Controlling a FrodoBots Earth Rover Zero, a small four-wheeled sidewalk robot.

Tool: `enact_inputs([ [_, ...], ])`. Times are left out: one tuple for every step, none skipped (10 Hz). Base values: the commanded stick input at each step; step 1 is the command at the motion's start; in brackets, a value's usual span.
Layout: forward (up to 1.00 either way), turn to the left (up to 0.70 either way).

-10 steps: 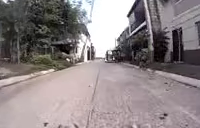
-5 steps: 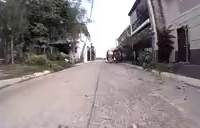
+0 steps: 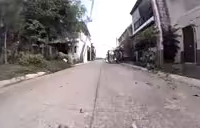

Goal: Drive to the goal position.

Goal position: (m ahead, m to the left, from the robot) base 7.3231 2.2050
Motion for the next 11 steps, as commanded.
enact_inputs([
  [1.00,0.04],
  [1.00,0.04],
  [1.00,0.04],
  [1.00,-0.05],
  [1.00,-0.36],
  [1.00,-0.36],
  [1.00,-0.25],
  [1.00,0.04],
  [1.00,0.04],
  [1.00,0.04],
  [1.00,0.04],
])
